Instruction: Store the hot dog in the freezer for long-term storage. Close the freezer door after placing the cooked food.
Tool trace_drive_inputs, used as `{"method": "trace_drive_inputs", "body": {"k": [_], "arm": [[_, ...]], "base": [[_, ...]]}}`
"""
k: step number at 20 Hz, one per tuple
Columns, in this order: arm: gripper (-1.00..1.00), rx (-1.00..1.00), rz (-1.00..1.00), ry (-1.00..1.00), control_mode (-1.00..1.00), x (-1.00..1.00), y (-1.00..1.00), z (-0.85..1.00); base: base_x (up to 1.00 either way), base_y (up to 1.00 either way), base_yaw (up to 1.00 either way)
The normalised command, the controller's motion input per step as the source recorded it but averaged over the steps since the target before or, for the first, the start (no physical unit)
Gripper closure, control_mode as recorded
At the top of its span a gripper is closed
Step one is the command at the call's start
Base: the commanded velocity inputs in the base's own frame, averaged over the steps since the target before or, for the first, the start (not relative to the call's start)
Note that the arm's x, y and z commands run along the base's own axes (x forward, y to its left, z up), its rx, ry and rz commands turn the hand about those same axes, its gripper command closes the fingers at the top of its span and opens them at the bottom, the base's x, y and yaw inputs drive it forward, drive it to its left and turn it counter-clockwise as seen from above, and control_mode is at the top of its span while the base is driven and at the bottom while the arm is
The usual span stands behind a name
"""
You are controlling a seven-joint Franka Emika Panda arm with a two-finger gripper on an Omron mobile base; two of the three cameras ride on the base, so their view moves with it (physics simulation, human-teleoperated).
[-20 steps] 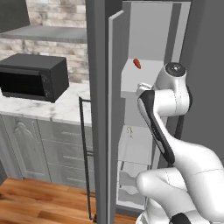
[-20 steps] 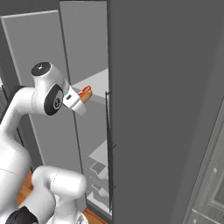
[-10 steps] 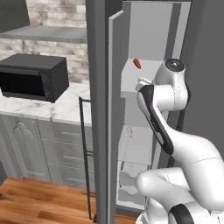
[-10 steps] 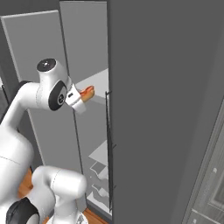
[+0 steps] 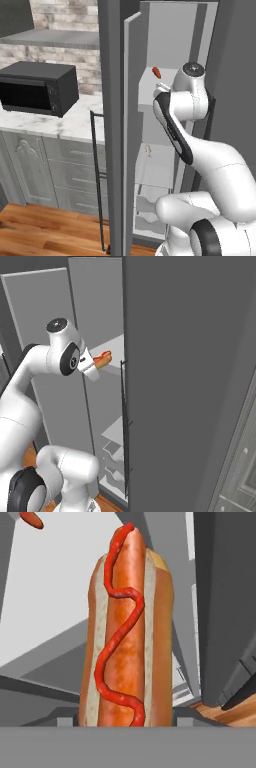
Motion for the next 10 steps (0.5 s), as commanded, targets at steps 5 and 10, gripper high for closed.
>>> {"method": "trace_drive_inputs", "body": {"k": [5,10], "arm": [[1.00,0.09,0.00,0.01,-1.00,0.25,-0.23,0.11],[1.00,0.02,0.00,0.13,-1.00,0.60,-0.09,0.00]], "base": [[0.00,0.00,0.00],[0.00,0.00,0.00]]}}
